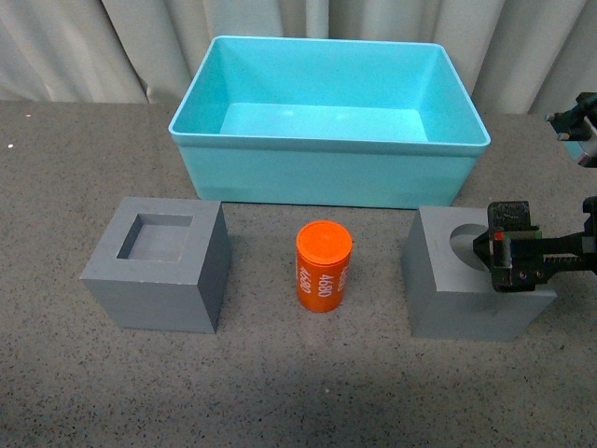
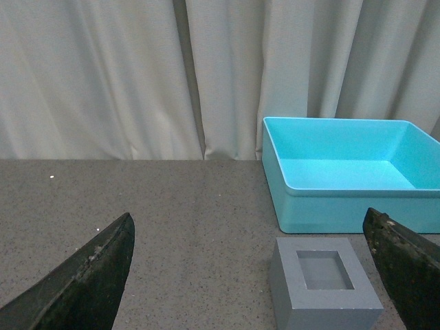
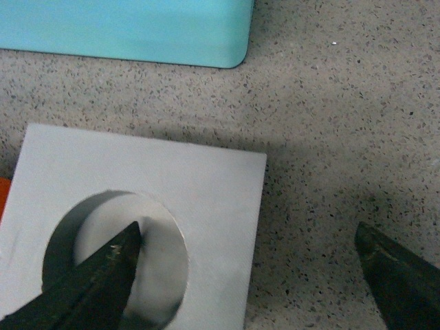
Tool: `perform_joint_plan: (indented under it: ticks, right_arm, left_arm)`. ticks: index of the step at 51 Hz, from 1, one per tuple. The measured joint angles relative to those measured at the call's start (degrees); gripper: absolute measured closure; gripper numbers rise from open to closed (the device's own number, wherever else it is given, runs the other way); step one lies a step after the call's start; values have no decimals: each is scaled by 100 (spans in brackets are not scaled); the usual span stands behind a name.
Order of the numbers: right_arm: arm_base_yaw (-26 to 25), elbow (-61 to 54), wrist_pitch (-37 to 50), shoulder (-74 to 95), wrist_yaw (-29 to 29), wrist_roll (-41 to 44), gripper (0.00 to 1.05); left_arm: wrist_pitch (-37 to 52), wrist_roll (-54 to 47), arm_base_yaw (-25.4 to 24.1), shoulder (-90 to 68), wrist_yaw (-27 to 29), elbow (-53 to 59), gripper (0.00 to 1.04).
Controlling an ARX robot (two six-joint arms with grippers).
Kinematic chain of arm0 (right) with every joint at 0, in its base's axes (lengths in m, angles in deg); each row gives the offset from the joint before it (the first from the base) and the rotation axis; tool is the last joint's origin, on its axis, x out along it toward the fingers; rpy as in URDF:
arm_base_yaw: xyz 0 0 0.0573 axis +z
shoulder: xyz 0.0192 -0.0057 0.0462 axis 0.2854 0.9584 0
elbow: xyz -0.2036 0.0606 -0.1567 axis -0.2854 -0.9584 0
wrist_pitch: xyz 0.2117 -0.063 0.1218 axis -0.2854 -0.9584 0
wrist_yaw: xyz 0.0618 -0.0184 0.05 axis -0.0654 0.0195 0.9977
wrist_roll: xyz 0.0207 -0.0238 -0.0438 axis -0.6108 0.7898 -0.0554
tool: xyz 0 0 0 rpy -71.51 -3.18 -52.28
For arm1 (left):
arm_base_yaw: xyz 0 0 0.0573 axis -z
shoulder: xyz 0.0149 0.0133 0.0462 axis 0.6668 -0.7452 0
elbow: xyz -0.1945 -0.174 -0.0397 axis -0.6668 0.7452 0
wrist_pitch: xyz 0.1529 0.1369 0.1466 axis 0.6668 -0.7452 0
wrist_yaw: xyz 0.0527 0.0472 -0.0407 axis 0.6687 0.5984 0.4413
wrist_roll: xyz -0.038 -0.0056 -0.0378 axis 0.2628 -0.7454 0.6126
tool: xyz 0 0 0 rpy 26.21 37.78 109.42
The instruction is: Place gray and orange parts in blue box
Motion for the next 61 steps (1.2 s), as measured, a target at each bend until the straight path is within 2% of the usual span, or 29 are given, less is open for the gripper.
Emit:
perform_joint_plan:
  ticks: [2,11,25,37,41,49,55,61]
  right_arm:
    - [20,31,-24,22,-15,-26,19]
    - [98,219,-280,98,-24,-321,53]
    - [42,275,-608,-46,2,-372,85]
    - [-79,192,-946,-455,101,-363,87]
    - [-201,170,-1169,-962,424,-446,87]
    - [-313,262,-1239,-1727,708,-507,87]
    - [-223,658,-706,-1912,455,-490,87]
    - [-83,1217,-74,-1373,229,-501,87]
  left_arm:
    - [0,0,0,0,0,0,7]
    - [0,0,0,0,0,0,7]
    - [0,0,0,0,0,0,7]
    - [0,0,0,0,0,0,7]
    - [0,0,0,0,0,0,7]
    - [0,0,0,0,0,0,7]
    - [0,0,0,0,0,0,7]
    - [-2,0,0,2,0,0,7]
